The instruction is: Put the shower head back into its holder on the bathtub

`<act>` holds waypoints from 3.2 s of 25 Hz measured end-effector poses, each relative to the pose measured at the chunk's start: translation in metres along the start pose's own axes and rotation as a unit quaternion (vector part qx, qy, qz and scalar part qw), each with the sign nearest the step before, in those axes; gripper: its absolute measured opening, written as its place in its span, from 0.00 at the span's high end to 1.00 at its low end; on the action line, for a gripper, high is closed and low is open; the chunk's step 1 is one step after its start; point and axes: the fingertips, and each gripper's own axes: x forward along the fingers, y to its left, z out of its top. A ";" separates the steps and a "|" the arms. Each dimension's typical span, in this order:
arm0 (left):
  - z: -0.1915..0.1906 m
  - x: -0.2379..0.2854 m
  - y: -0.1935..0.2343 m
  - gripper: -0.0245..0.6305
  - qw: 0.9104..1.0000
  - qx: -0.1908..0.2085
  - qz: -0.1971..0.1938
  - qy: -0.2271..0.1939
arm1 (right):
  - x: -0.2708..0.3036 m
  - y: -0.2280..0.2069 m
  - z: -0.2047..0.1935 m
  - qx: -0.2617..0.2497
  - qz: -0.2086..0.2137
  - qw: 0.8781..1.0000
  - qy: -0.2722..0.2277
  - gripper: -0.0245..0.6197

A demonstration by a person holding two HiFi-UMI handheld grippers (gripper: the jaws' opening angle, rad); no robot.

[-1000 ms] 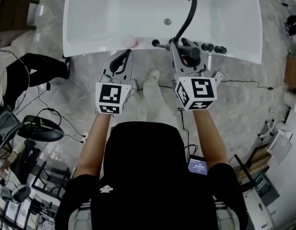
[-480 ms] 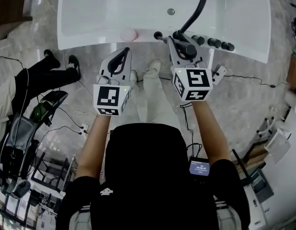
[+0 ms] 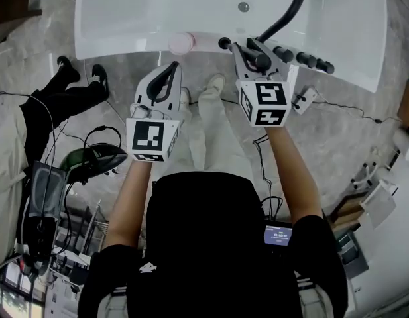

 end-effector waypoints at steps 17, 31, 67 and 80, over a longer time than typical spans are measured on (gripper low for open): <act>-0.013 0.008 0.024 0.95 1.000 -0.014 0.010 0.016 | 0.065 0.016 -0.035 -0.055 0.018 0.997 0.052 0.75; -0.031 0.013 0.016 0.95 1.000 -0.010 0.010 0.022 | 0.078 0.009 -0.073 -0.056 0.019 0.996 0.060 0.75; 0.014 0.002 -0.008 0.95 0.999 0.018 -0.049 0.015 | 0.011 0.017 -0.029 -0.072 -0.008 0.997 0.039 0.70; 0.050 -0.033 -0.036 0.95 0.996 0.047 -0.081 -0.005 | -0.069 0.011 0.012 -0.019 -0.059 0.998 -0.007 0.80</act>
